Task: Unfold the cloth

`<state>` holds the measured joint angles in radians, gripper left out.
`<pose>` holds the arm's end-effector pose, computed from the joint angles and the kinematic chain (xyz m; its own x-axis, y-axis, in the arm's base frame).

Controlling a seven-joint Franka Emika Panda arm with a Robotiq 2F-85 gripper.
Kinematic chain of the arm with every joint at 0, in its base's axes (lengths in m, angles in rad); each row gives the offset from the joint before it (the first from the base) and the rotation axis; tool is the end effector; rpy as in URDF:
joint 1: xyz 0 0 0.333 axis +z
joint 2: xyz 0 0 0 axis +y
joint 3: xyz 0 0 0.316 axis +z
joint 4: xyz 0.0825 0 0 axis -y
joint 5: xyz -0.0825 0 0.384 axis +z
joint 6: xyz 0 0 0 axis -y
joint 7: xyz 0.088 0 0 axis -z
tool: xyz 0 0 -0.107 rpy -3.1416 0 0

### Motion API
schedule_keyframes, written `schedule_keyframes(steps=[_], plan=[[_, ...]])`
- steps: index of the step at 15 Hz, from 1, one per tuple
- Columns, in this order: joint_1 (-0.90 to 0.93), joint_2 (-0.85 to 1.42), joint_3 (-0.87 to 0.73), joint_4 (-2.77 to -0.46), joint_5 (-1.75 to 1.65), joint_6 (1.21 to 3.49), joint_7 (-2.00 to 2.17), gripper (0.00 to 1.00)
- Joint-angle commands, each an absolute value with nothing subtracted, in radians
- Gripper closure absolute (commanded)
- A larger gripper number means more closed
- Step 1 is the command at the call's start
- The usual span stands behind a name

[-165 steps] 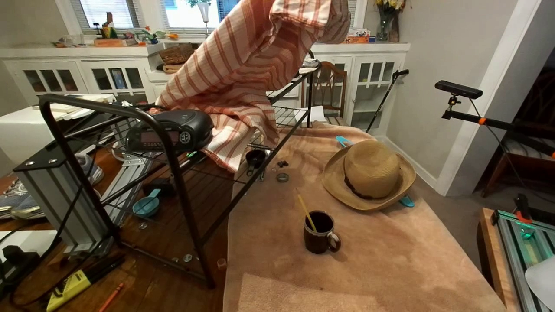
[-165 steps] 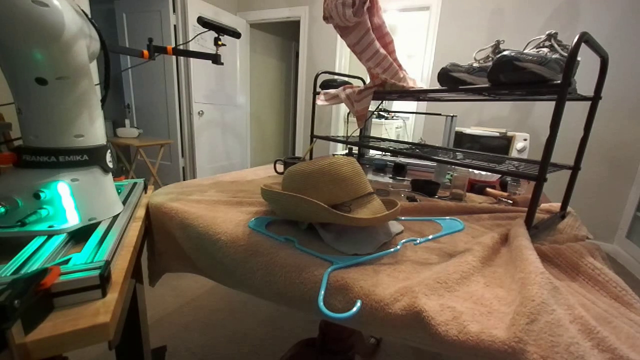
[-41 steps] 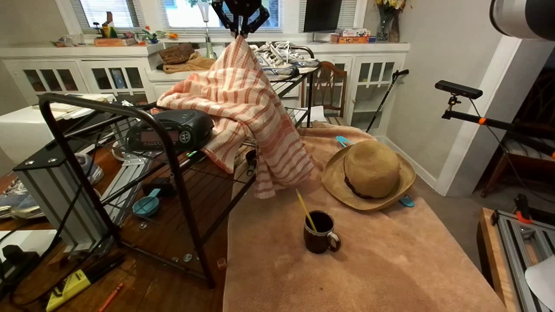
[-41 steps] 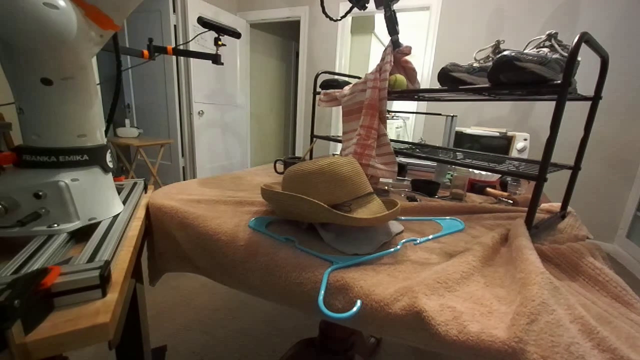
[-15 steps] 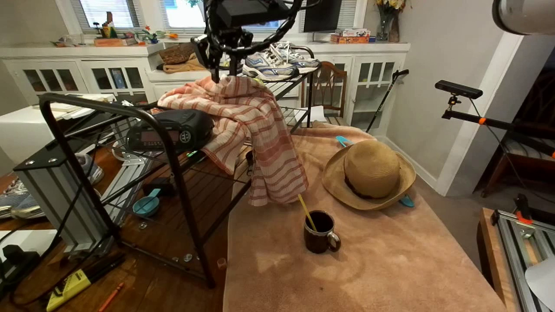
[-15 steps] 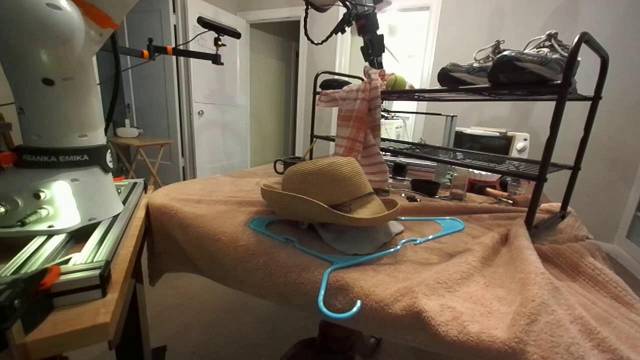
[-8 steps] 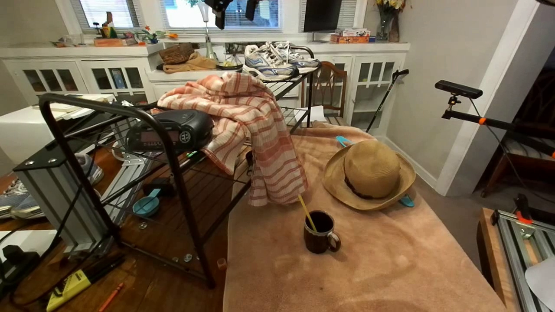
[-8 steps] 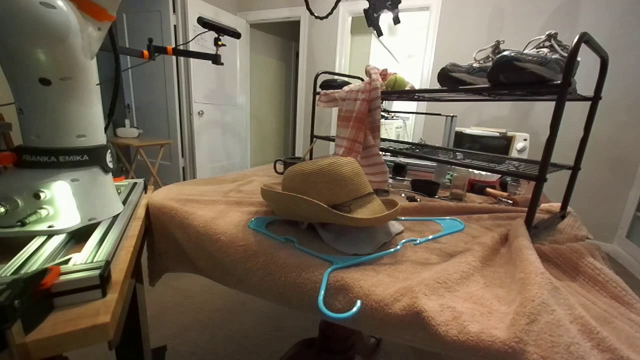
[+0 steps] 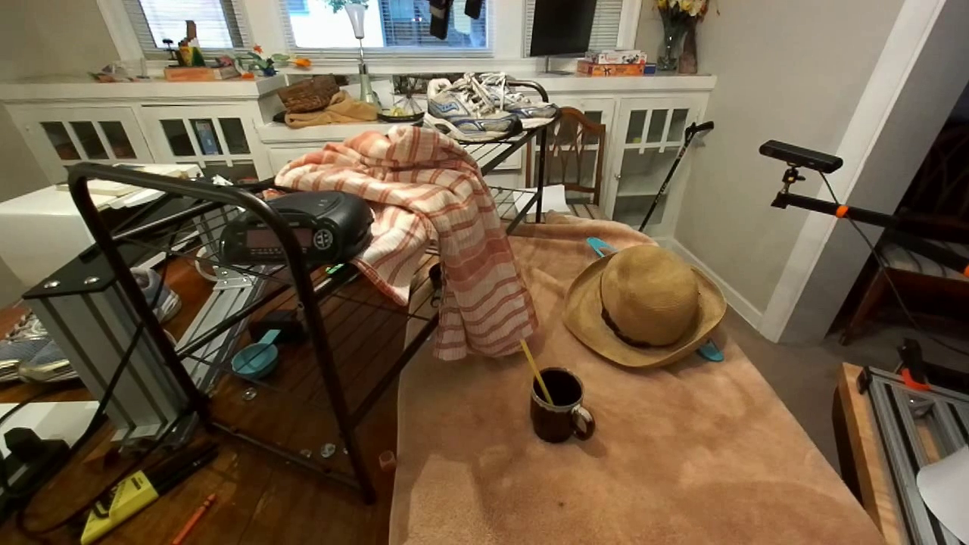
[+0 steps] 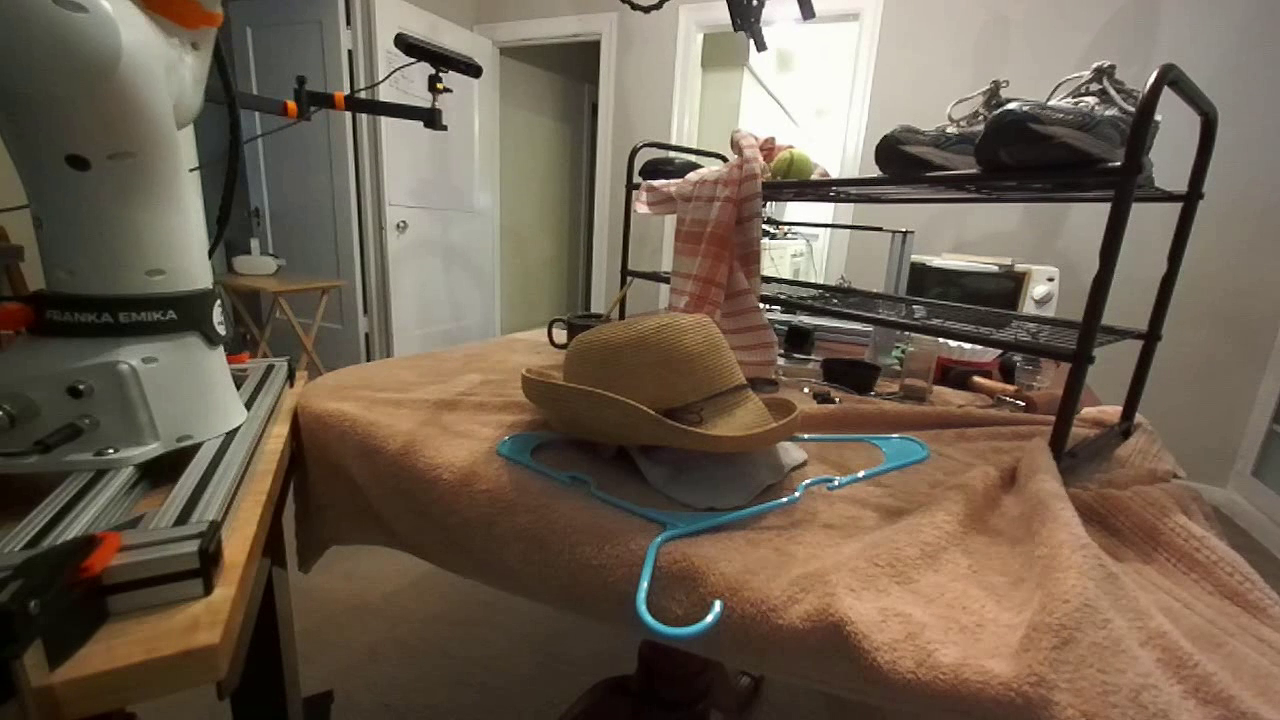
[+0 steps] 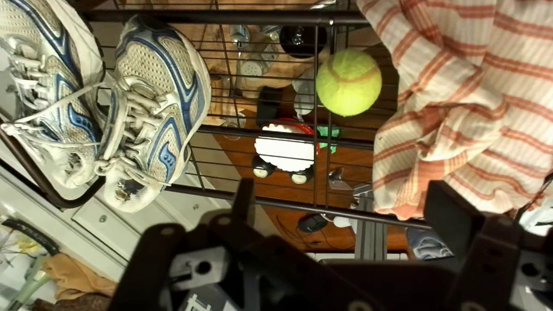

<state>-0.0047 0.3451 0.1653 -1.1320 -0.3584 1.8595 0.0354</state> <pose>0.6779 0.0572 0.6599 0.9087 0.1847 0.3744 0.0775 -0.9559 0.2834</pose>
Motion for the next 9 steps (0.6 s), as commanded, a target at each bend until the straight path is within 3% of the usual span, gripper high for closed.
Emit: schedule_keyframes(steps=[1, 9], plan=[[-0.052, 0.242, 0.188, -1.27, -0.262, 1.85, -0.091, 0.0], [-0.098, 0.096, 0.172, -1.496, -0.156, 1.863, -0.214, 0.0]])
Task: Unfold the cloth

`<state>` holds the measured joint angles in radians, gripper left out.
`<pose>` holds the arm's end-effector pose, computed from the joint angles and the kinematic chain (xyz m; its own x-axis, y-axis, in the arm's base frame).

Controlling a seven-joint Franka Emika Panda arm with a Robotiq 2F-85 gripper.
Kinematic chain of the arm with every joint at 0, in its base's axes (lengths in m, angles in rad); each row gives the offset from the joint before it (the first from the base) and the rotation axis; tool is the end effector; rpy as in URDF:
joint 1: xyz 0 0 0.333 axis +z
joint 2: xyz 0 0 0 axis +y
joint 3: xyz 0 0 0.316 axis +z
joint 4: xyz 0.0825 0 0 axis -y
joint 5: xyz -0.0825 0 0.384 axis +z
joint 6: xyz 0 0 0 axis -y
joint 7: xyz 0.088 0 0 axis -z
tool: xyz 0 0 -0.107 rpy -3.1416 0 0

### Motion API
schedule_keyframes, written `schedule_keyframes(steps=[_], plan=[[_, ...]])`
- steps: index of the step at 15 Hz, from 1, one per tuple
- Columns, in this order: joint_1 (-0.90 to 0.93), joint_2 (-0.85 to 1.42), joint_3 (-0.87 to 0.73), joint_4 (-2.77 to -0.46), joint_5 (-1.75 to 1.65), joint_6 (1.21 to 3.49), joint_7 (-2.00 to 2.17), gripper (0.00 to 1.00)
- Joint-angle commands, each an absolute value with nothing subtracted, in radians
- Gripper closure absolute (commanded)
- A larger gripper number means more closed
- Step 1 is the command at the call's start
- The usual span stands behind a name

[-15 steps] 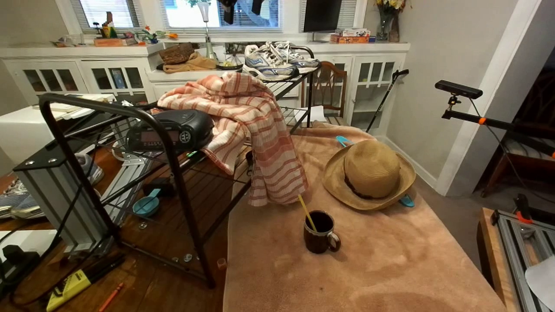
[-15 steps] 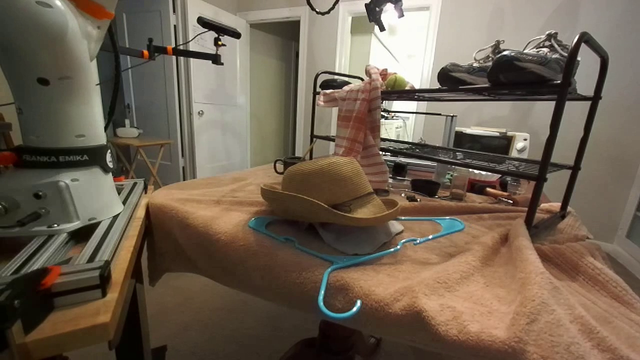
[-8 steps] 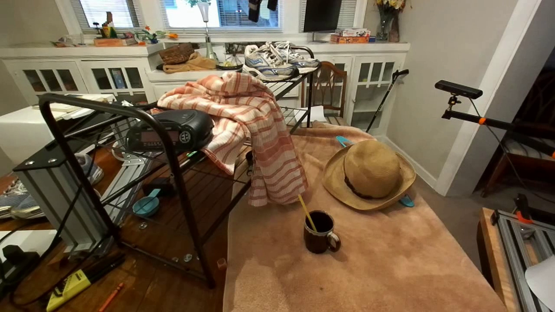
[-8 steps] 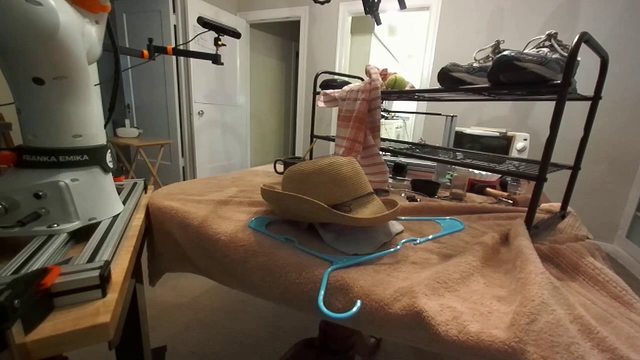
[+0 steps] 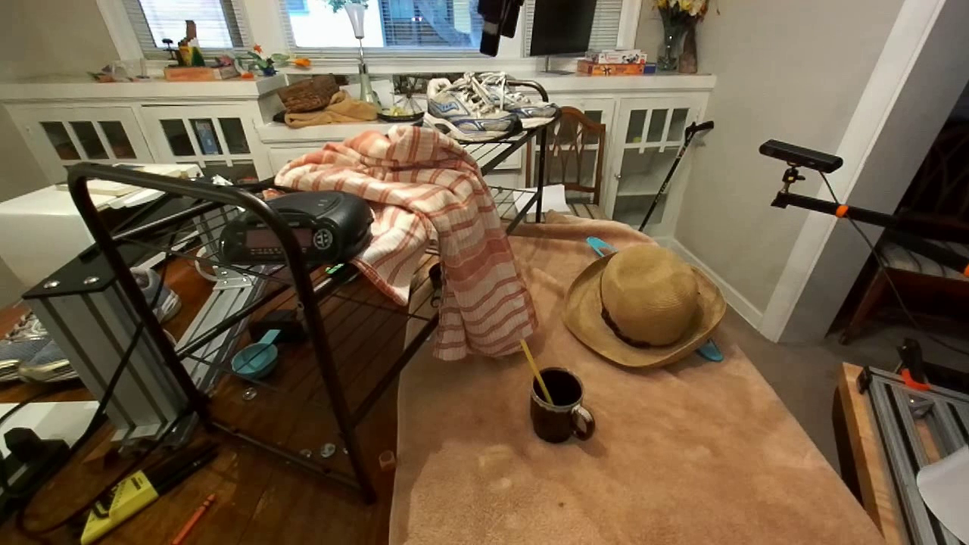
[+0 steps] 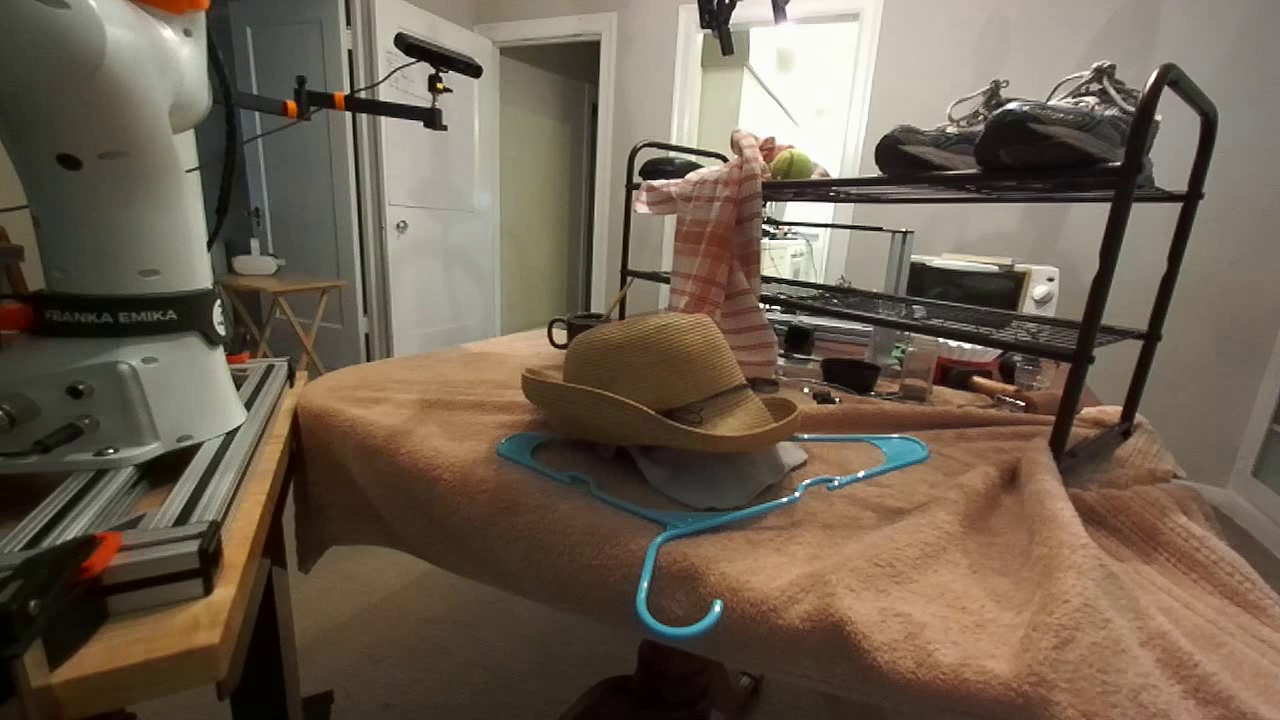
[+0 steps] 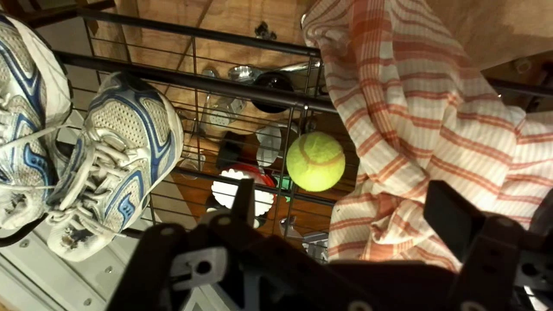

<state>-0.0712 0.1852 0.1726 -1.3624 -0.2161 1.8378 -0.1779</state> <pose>0.6349 0.0356 0.6453 0.9172 0.3125 0.2473 0.2575 -0.9383 0.2308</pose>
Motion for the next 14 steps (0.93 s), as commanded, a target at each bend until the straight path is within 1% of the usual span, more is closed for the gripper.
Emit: schedule_keyframes(steps=[1, 4, 5, 10, 11, 14], plan=[[-0.104, 0.071, 0.168, -1.542, -0.142, 1.9, -0.194, 0.0], [-0.126, 0.002, 0.159, -1.658, -0.075, 1.979, -0.211, 0.0], [-0.084, -0.02, 0.102, -1.693, -0.045, 2.007, -0.219, 0.0], [-0.063, -0.12, 0.039, -1.873, 0.028, 2.197, -0.263, 0.0], [-0.055, -0.049, 0.04, -1.761, -0.018, 2.127, -0.229, 0.0], [-0.049, -0.059, 0.028, -1.773, -0.017, 2.137, -0.233, 0.0]])
